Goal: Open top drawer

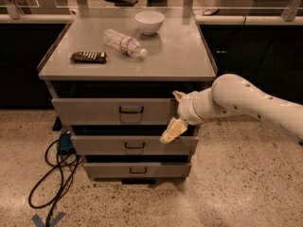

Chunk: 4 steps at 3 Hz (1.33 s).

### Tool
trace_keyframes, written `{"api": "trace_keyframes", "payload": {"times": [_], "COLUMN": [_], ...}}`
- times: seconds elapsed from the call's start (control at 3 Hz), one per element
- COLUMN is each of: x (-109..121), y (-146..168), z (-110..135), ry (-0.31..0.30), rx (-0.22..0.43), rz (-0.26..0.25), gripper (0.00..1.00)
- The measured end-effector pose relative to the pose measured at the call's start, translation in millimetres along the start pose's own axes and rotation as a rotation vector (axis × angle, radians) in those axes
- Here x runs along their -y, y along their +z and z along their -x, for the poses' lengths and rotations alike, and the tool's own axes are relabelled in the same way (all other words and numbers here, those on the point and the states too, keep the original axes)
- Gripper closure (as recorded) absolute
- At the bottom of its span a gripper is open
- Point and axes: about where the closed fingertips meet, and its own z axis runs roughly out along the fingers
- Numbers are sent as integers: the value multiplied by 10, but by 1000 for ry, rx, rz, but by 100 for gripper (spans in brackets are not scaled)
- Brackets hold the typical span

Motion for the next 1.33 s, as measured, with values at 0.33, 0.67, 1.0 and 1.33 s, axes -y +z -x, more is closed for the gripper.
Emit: {"api": "trace_keyframes", "payload": {"times": [0.33, 0.67, 1.0, 1.33], "x": [126, 101, 136, 136], "y": [8, 181, 801, 802], "z": [41, -9, 14, 14], "ry": [0, -5, 6, 6], "rx": [16, -16, -72, -72], "rz": [-48, -18, 10, 10], "gripper": [0, 0, 0, 0]}}
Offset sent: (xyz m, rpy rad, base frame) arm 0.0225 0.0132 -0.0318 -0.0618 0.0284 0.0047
